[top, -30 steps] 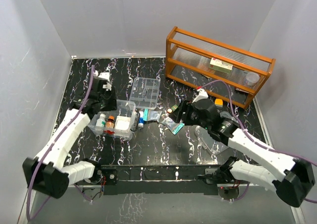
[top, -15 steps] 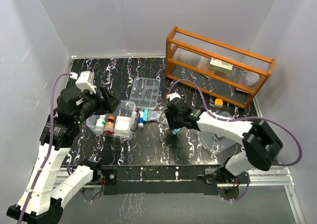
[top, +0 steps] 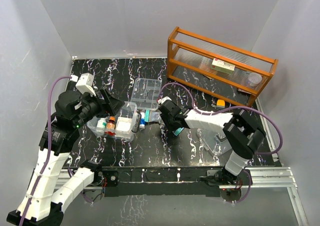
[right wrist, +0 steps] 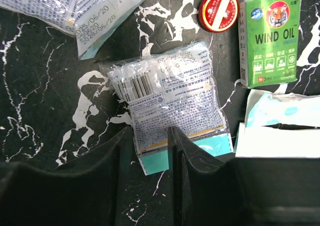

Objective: Organize the medicine kit

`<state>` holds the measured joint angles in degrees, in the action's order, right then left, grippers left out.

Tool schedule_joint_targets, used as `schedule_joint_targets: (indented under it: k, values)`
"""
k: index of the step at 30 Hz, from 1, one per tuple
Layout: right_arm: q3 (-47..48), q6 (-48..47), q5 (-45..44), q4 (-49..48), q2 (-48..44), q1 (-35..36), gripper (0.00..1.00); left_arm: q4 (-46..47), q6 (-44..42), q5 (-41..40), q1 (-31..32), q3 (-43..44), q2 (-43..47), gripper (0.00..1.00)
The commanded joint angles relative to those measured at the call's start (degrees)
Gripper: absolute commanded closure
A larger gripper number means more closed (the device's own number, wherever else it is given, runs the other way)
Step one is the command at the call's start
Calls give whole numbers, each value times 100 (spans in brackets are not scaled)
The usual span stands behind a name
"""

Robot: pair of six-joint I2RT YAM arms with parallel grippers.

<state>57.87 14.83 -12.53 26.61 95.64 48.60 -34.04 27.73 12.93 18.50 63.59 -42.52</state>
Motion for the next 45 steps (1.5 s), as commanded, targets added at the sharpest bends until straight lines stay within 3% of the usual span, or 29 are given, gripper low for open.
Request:
schedule_joint_targets:
  k: [1,8,18,27,35,45]
  values:
    - [284,-287,-176,-227,110,9,68,90,23,132,9,-9,21,31]
    - [270,-264,-51,-241,324,9,76,60,9,110,2,17,25,31]
    - [199,67,196,-291,195,7,99,-26,12,83,6,26,33,30]
    - [-256,951,688,-735,-890,-17,100,128,81,394,1,-59,-10,29]
    - [-803,1824,2440,-1795,-2518,-69,100,391,350,857,5,-185,60,29]
    - [-90,2663,5334,-2582,-3034,-253,100,1859,1105,2264,5,-594,323,23]
